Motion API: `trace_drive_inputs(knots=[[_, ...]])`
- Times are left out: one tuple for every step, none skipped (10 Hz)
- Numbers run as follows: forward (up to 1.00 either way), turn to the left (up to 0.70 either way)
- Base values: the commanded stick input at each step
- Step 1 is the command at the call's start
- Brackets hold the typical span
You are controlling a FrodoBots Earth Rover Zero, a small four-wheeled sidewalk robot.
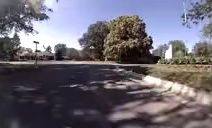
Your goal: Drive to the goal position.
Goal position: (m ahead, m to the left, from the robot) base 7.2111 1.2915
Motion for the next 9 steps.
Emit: trace_drive_inputs(knots=[[1.0, 0.34], [1.0, 0.0], [1.0, 0.0], [1.0, 0.0], [1.0, 0.0], [1.0, 0.0], [1.0, 0.0], [1.0, 0.0], [1.0, 0.0]])
